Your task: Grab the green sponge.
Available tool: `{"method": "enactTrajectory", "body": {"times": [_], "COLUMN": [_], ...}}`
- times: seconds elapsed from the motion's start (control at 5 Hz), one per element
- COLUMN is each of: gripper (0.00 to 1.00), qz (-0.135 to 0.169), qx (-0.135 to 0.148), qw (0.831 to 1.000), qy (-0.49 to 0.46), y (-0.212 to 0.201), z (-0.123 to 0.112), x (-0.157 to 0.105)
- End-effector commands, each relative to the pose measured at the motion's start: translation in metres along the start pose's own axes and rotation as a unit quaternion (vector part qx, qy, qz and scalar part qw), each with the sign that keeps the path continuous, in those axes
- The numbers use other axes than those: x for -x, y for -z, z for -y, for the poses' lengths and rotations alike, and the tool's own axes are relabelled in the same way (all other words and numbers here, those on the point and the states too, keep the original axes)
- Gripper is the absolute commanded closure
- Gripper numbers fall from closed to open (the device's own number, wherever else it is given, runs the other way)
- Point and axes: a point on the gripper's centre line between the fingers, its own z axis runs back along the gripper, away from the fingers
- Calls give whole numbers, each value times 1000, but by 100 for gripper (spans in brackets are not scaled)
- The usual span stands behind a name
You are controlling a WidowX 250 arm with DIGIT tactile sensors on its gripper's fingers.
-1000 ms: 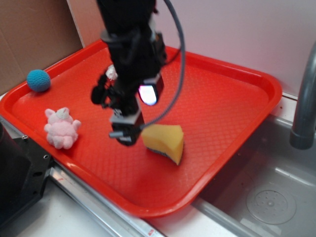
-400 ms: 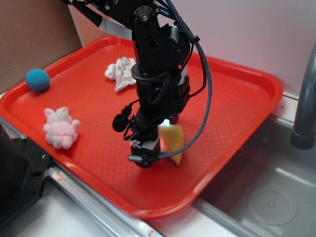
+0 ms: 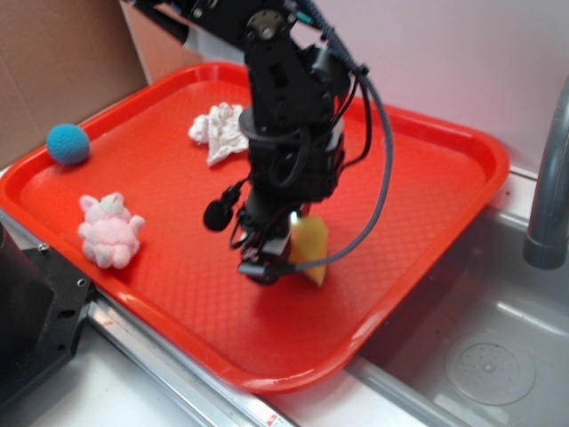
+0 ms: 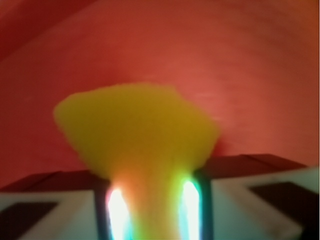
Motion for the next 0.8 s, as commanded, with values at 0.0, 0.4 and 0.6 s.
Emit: {"method": "enactTrajectory", "body": {"times": [0.0,0.4,0.6], "gripper": [100,100,100], "qz": [35,53,63], "qx": [26,80,76], "qw": [973,885,848], "qy": [-225,-456,-521], "y": [-65,-116,-131], "z": [-46,-71,-77], "x": [28,102,130]}}
